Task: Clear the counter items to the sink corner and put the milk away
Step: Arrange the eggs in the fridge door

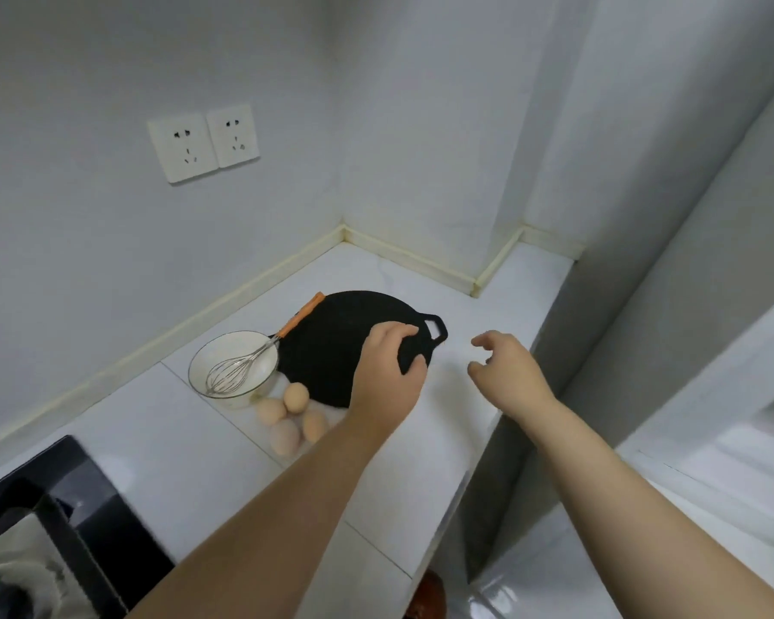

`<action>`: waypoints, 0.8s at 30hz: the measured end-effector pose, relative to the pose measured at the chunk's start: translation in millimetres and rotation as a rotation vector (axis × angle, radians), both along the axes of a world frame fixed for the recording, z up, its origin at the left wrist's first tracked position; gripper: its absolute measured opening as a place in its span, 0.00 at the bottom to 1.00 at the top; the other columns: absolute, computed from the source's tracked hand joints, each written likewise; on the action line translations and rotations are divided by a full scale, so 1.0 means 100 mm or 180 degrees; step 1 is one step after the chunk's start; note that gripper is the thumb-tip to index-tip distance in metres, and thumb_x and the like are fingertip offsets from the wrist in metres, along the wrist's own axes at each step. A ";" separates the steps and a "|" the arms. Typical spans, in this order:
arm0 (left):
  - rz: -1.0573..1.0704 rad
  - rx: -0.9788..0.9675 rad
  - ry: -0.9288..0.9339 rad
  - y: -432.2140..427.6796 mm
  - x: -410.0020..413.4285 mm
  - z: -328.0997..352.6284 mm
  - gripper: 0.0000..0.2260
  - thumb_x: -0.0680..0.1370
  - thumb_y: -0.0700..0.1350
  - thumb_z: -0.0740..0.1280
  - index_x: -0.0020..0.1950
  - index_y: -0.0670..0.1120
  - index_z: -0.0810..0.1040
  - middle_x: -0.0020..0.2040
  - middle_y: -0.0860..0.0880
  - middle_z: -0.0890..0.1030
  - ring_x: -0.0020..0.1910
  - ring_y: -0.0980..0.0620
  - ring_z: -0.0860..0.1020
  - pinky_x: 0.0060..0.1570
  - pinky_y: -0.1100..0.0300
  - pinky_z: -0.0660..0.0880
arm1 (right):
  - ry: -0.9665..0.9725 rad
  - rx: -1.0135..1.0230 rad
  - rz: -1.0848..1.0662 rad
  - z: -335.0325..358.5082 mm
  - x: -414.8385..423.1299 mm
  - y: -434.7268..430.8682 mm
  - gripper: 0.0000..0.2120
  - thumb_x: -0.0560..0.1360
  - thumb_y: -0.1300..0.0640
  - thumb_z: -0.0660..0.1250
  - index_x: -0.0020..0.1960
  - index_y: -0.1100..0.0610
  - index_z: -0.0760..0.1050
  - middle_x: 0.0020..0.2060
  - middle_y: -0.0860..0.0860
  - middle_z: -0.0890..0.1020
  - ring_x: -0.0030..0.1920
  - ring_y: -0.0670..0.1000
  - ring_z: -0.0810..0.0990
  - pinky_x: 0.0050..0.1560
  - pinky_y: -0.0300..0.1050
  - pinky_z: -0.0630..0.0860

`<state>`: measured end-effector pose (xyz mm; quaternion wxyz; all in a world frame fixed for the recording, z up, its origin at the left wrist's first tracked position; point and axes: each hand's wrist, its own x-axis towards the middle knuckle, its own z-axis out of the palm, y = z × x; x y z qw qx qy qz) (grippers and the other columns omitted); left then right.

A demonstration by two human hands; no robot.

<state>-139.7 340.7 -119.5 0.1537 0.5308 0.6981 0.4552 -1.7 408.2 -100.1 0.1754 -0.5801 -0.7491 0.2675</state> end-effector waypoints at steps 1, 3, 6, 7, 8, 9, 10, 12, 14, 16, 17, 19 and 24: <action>-0.0167 0.0021 -0.0016 0.03 0.11 0.04 0.15 0.76 0.39 0.65 0.63 0.44 0.74 0.61 0.51 0.72 0.58 0.58 0.71 0.56 0.68 0.67 | -0.0075 0.0013 -0.0046 0.07 0.16 0.01 0.19 0.76 0.60 0.61 0.66 0.56 0.70 0.63 0.52 0.73 0.52 0.51 0.75 0.50 0.39 0.68; -0.0488 0.0033 -0.0077 0.10 0.35 0.13 0.15 0.77 0.40 0.64 0.63 0.45 0.74 0.61 0.52 0.72 0.58 0.58 0.71 0.59 0.66 0.69 | -0.0228 0.0043 -0.0134 0.23 0.49 0.00 0.18 0.75 0.60 0.61 0.64 0.56 0.72 0.59 0.52 0.77 0.52 0.51 0.76 0.50 0.40 0.69; -0.0865 0.0021 -0.0142 0.19 0.70 0.25 0.15 0.78 0.40 0.63 0.64 0.47 0.73 0.59 0.55 0.72 0.57 0.59 0.72 0.57 0.66 0.68 | -0.0455 0.0081 -0.0263 0.46 0.96 -0.03 0.14 0.74 0.60 0.62 0.59 0.57 0.75 0.55 0.53 0.80 0.55 0.53 0.77 0.51 0.40 0.70; -0.0950 0.0015 -0.0155 0.22 0.80 0.27 0.14 0.78 0.40 0.63 0.63 0.48 0.74 0.59 0.56 0.73 0.56 0.60 0.72 0.55 0.68 0.67 | -0.0541 0.0088 -0.0328 0.54 1.10 -0.04 0.13 0.74 0.59 0.62 0.58 0.56 0.76 0.55 0.53 0.80 0.55 0.54 0.78 0.52 0.40 0.71; -0.1049 0.0019 -0.0178 0.25 0.95 0.31 0.14 0.78 0.40 0.62 0.63 0.48 0.74 0.58 0.56 0.74 0.55 0.60 0.72 0.53 0.69 0.67 | -0.0618 0.0093 -0.0437 0.63 1.27 -0.06 0.13 0.74 0.59 0.63 0.58 0.56 0.77 0.55 0.53 0.80 0.55 0.54 0.78 0.53 0.41 0.71; -0.1119 0.0031 -0.0220 0.28 1.06 0.34 0.14 0.78 0.40 0.62 0.62 0.49 0.74 0.57 0.55 0.75 0.54 0.60 0.73 0.52 0.69 0.67 | -0.0677 0.0084 -0.0534 0.71 1.40 -0.07 0.13 0.74 0.58 0.63 0.58 0.55 0.77 0.55 0.52 0.80 0.56 0.54 0.78 0.54 0.42 0.72; -0.1192 0.0054 -0.0274 0.29 1.18 0.38 0.13 0.77 0.40 0.62 0.61 0.49 0.75 0.56 0.55 0.76 0.52 0.59 0.74 0.51 0.70 0.68 | -0.0702 0.0099 -0.0651 0.79 1.53 -0.08 0.13 0.74 0.58 0.63 0.57 0.55 0.77 0.55 0.53 0.80 0.56 0.55 0.77 0.54 0.43 0.72; -0.1402 0.0132 -0.0365 0.32 1.49 0.48 0.13 0.77 0.39 0.62 0.59 0.48 0.76 0.54 0.55 0.77 0.50 0.60 0.75 0.49 0.74 0.68 | -0.0680 0.0173 -0.0984 0.95 1.85 -0.14 0.12 0.75 0.57 0.63 0.56 0.56 0.78 0.54 0.53 0.81 0.56 0.55 0.78 0.54 0.43 0.73; -0.1589 0.0169 -0.0399 0.34 1.75 0.55 0.12 0.77 0.38 0.62 0.58 0.48 0.77 0.52 0.54 0.78 0.48 0.59 0.75 0.47 0.77 0.67 | -0.0667 0.0219 -0.1253 1.05 2.12 -0.19 0.11 0.75 0.57 0.62 0.53 0.58 0.79 0.51 0.55 0.82 0.52 0.56 0.79 0.52 0.45 0.75; -0.1807 0.0201 -0.0396 0.35 2.04 0.62 0.12 0.76 0.37 0.62 0.57 0.47 0.78 0.50 0.54 0.78 0.44 0.59 0.76 0.44 0.77 0.68 | -0.0646 0.0235 -0.1485 1.14 2.39 -0.25 0.11 0.74 0.58 0.62 0.51 0.61 0.80 0.49 0.57 0.83 0.49 0.57 0.79 0.50 0.49 0.77; -0.1909 0.0226 -0.0443 0.37 2.18 0.64 0.12 0.76 0.37 0.62 0.57 0.47 0.79 0.48 0.54 0.78 0.42 0.59 0.75 0.43 0.75 0.69 | -0.0634 0.0252 -0.1596 1.18 2.52 -0.27 0.11 0.74 0.58 0.62 0.51 0.61 0.80 0.48 0.57 0.83 0.49 0.57 0.79 0.50 0.50 0.77; -0.2055 0.0249 -0.0611 0.40 2.41 0.68 0.12 0.76 0.37 0.62 0.55 0.47 0.79 0.46 0.55 0.78 0.40 0.59 0.74 0.43 0.70 0.71 | -0.0628 0.0276 -0.1758 1.23 2.70 -0.31 0.10 0.74 0.56 0.63 0.51 0.59 0.79 0.49 0.55 0.82 0.49 0.56 0.79 0.48 0.46 0.75; -0.2598 0.0174 -0.0633 0.50 3.03 0.82 0.12 0.76 0.37 0.62 0.57 0.47 0.78 0.48 0.54 0.79 0.41 0.58 0.75 0.45 0.68 0.73 | -0.0637 0.0301 -0.2301 1.31 3.16 -0.39 0.11 0.73 0.58 0.62 0.53 0.55 0.78 0.49 0.56 0.82 0.49 0.57 0.79 0.49 0.45 0.75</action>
